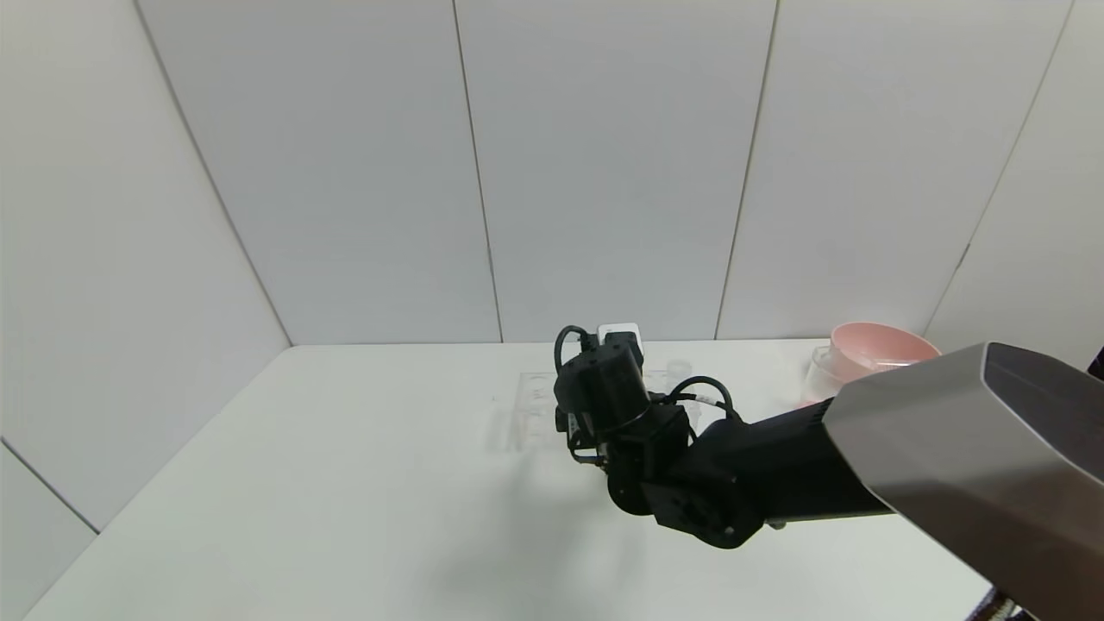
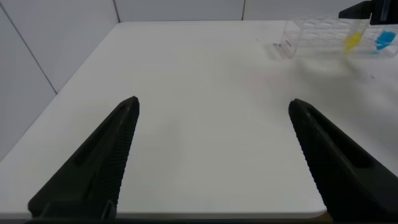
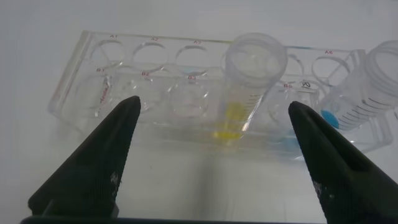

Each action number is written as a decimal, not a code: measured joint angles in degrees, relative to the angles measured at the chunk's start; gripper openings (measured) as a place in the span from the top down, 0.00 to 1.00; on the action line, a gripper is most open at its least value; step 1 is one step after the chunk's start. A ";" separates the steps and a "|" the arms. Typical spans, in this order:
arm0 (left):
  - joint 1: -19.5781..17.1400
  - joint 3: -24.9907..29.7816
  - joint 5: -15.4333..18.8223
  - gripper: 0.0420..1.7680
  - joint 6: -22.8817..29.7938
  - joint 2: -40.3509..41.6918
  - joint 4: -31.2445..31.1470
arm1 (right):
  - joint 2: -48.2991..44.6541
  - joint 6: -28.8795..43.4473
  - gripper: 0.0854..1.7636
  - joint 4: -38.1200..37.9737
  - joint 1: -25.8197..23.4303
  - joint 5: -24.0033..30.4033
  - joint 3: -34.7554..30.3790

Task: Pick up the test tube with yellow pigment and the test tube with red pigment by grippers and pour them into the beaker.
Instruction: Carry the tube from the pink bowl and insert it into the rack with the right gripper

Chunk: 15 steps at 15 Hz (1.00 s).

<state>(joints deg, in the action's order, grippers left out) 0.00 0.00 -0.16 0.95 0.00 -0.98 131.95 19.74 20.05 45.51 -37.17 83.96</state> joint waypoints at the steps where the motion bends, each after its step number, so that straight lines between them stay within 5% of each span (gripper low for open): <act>1: 0.00 0.00 0.00 0.03 0.00 0.00 0.00 | 1.15 -0.48 0.04 0.04 -0.45 -0.02 1.35; 15: 0.00 0.00 0.00 0.03 0.00 0.00 0.00 | 4.82 -2.26 0.03 -0.05 -1.90 0.00 5.49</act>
<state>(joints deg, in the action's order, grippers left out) 0.00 0.00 -0.16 0.95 0.00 -0.98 136.77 17.48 20.00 43.61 -37.17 89.44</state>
